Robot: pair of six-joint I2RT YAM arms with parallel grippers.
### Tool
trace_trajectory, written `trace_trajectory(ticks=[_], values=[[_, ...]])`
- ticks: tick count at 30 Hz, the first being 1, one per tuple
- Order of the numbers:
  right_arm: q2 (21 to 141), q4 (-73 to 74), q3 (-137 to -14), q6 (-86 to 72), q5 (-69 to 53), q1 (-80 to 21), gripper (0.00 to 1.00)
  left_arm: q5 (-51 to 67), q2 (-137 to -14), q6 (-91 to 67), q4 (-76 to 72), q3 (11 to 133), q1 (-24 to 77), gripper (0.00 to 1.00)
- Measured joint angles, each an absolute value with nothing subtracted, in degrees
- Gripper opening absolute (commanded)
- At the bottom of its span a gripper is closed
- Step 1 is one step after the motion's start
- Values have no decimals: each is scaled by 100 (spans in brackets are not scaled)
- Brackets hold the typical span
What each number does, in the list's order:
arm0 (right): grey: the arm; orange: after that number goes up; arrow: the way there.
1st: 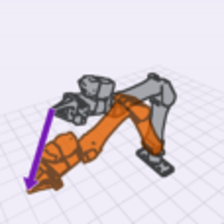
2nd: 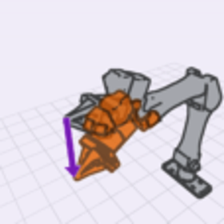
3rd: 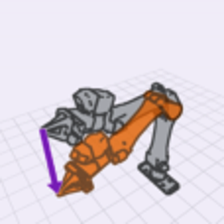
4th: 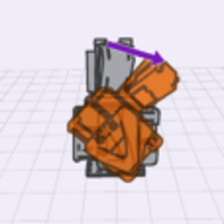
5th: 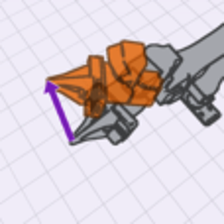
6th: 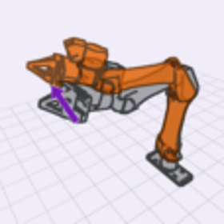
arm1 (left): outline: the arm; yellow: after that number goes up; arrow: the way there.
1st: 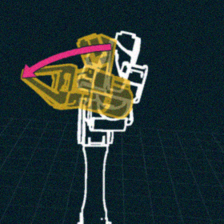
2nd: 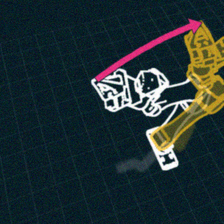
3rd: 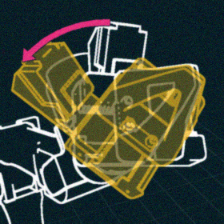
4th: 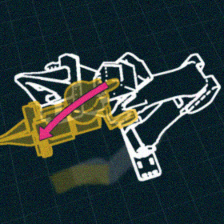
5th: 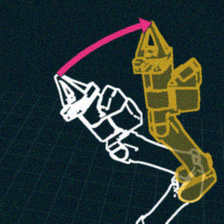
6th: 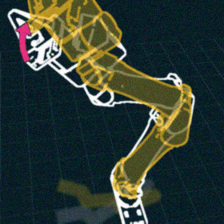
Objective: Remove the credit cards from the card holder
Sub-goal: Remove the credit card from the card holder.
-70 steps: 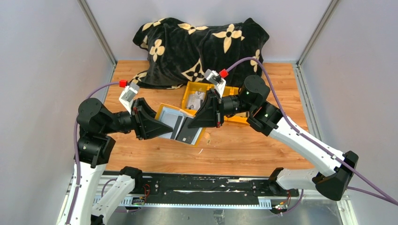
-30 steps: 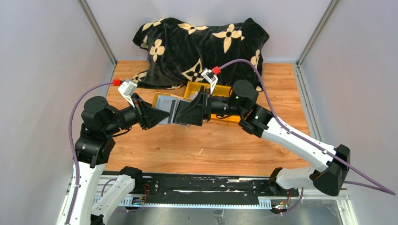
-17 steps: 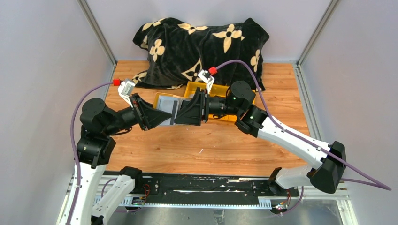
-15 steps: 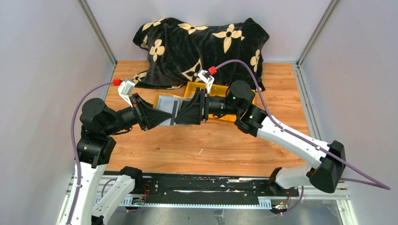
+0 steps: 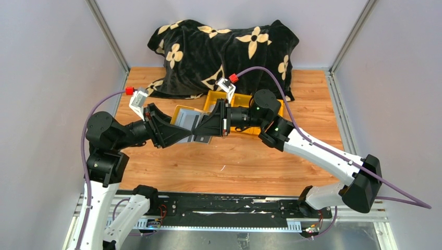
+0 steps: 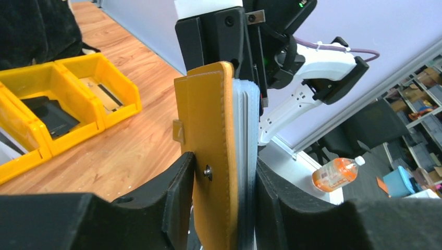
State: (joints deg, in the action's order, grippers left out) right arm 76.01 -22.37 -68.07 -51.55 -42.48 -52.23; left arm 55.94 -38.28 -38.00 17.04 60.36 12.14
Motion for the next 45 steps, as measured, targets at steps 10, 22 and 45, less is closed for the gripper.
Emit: trace_trajectory(ticks=[10, 22, 45], values=[[7596, -2665, -6740, -5378, -4357, -5223, 0, 5933, -3795, -4495, 1020, 5913, 1219, 54], [7369, -3009, -6375, -5435, -4338, -5223, 0, 6003, -3861, -4919, 862, 5878, 1225, 39], [7153, -3754, -5817, -5808, -4171, -5214, 43, 5817, -3883, -4971, 864, 5878, 1247, 13]])
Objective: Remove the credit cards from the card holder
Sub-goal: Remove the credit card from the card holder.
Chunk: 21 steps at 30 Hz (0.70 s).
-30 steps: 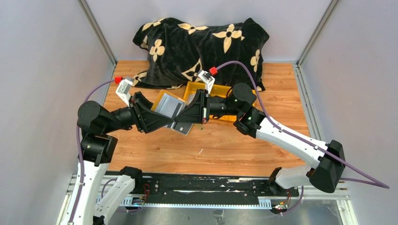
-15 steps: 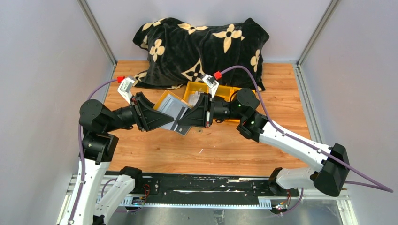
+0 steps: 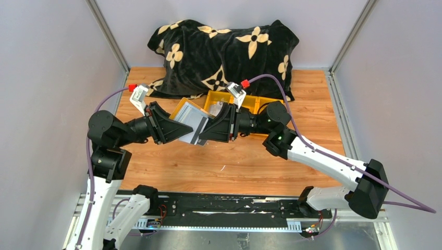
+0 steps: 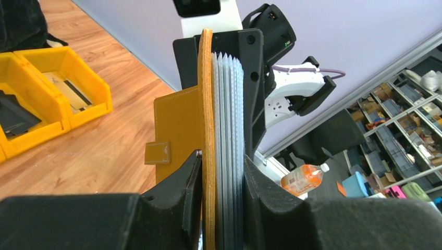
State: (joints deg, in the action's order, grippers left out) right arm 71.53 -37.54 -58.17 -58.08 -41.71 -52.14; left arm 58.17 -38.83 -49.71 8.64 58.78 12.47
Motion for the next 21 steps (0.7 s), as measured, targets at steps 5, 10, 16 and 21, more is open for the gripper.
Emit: trace_trajectory(ticks=[5, 10, 16, 21], values=[[7192, -4139, -5815, -6053, -4066, -5212, 28, 5760, -3874, -4932, 869, 5878, 1247, 13], [7347, -4423, -5811, -6261, -4032, -5205, 6, 5741, -3850, -4904, 875, 5894, 1256, 16], [7332, -4860, -5559, -6355, -3962, -5205, 3, 5736, -3857, -4908, 961, 5911, 1258, 19], [7247, -5363, -5157, -6473, -3767, -5205, 1, 5736, -3916, -4960, 1037, 5913, 1295, 17]])
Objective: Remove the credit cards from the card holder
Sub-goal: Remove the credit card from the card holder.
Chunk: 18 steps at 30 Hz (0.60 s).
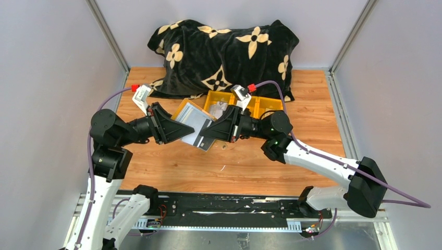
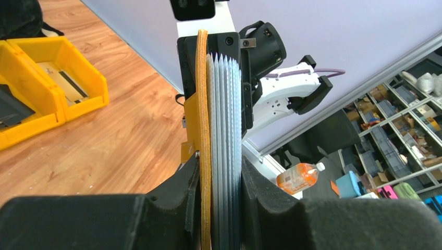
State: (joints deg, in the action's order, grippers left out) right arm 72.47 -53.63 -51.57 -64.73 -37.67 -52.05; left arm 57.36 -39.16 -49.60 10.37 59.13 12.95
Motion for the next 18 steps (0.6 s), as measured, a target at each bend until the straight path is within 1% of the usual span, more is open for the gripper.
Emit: trace_trajectory(ticks=[4, 6, 7, 9, 11, 12, 15, 18], values=[[7238, -5710, -4987, -6567, -3682, -5207, 1, 5710, -3922, -4978, 1041, 5913, 1299, 16], [7238, -5774, -4969, -6602, -3664, -5207, 8, 5680, -3922, -4976, 1041, 5913, 1308, 15], [7238, -5795, -4958, -6615, -3656, -5207, 14, 5669, -3920, -4974, 1044, 5920, 1317, 14], [7238, -5850, -4941, -6652, -3645, -5207, 27, 5631, -3920, -4967, 1066, 5948, 1323, 13], [7238, -5916, -4904, -6692, -3642, -5205, 31, 5566, -3907, -4936, 1074, 6007, 1315, 13], [7240, -5942, -4893, -6713, -3647, -5205, 31, 5544, -3900, -4928, 1072, 6025, 1315, 12], [7240, -6069, -4886, -6777, -3660, -5205, 28, 5472, -3883, -4875, 1061, 6084, 1315, 12], [7271, -6198, -4888, -6838, -3660, -5205, 29, 5461, -3846, -4858, 1057, 6097, 1315, 12]])
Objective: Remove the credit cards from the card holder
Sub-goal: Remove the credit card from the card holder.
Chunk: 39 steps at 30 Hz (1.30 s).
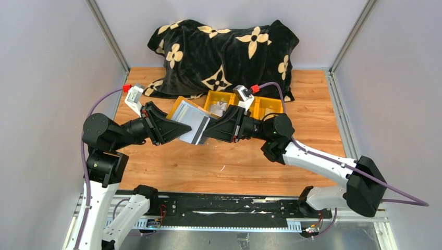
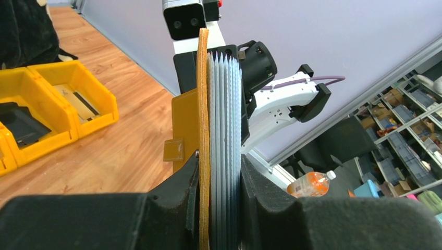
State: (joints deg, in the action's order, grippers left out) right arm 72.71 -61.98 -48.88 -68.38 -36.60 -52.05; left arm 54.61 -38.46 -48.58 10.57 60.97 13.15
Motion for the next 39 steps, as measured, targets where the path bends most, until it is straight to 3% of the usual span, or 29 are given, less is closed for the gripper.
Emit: trace_trajectory(ticks=[7, 12, 13, 21, 33, 39], values=[[7380, -6322, -4925, -6949, -3680, -5205, 26, 5426, -3839, -4818, 1057, 6108, 1315, 12], [7456, -6353, -5000, -6991, -3704, -5205, 1, 5374, -3835, -4737, 1085, 6108, 1315, 12], [7463, -6361, -5009, -7008, -3706, -5205, 0, 5352, -3833, -4696, 1098, 6110, 1315, 13], [7463, -6530, -4939, -7028, -3686, -5205, 0, 5151, -3828, -4372, 1505, 6335, 1317, 18], [7441, -6711, -4654, -7089, -3546, -5205, 0, 4836, -3813, -4182, 1730, 6458, 1317, 13], [7476, -6785, -4663, -7177, -3548, -5205, 29, 4814, -3774, -4200, 1717, 6458, 1317, 3]])
